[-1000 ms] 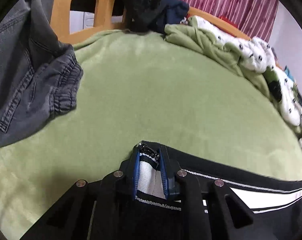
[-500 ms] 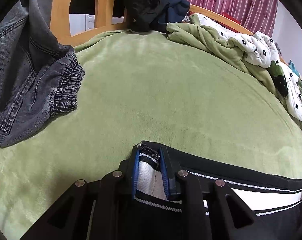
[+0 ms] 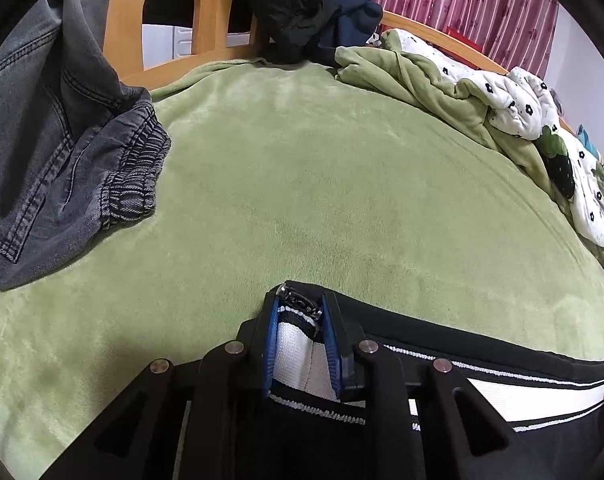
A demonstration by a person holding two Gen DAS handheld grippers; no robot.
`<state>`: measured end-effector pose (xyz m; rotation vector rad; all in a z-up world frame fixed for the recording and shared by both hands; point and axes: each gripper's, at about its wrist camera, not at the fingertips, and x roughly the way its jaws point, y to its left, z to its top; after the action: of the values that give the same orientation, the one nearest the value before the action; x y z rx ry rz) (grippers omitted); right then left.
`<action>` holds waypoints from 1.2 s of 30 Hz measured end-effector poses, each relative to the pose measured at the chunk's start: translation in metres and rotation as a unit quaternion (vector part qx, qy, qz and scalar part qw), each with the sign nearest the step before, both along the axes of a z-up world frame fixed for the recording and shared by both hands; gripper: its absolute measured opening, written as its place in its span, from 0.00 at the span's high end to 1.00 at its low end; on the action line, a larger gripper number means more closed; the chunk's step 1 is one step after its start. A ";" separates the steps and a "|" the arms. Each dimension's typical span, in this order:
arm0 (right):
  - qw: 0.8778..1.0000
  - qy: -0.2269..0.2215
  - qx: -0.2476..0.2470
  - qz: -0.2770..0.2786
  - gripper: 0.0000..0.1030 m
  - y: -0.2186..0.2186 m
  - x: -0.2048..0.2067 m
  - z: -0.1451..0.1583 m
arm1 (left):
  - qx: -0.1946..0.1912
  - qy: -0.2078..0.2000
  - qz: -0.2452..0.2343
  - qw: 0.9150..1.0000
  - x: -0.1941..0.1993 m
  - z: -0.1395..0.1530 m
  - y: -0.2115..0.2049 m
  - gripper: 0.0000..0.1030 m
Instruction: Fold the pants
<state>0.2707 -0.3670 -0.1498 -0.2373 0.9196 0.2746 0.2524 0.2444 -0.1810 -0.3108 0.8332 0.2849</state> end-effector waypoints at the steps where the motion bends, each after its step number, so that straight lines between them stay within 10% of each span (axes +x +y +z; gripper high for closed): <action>1: 1.000 0.006 0.000 0.009 0.32 0.001 0.003 -0.003 | 0.001 0.000 0.000 1.000 0.000 0.000 0.000 0.79; 6: 0.997 0.046 -0.005 0.068 0.36 0.006 0.010 -0.019 | 0.003 0.000 -0.001 1.000 0.000 0.000 0.000 0.79; 9: 0.996 0.051 -0.003 0.079 0.88 0.007 0.007 -0.017 | 0.004 0.000 -0.001 1.000 0.000 0.000 0.000 0.79; 13: 0.996 0.021 -0.008 0.084 0.96 0.009 -0.004 -0.008 | 0.005 -0.003 -0.002 1.000 -0.001 0.001 0.001 0.79; 24: 0.999 -0.002 0.006 0.033 0.93 0.013 0.014 -0.022 | -0.008 -0.013 0.009 1.000 -0.001 -0.002 0.001 0.78; 31: 0.998 -0.011 0.045 -0.036 0.51 -0.027 -0.005 0.004 | 0.026 0.013 0.008 1.000 -0.013 0.010 -0.014 0.53; 36: 0.997 0.005 0.019 -0.080 0.48 -0.044 -0.001 -0.020 | 0.044 -0.010 -0.041 0.998 -0.031 0.028 -0.044 0.43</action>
<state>0.2694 -0.4114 -0.1702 -0.1267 0.9365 0.1445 0.2213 0.2009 -0.1527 -0.1956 0.8089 0.2405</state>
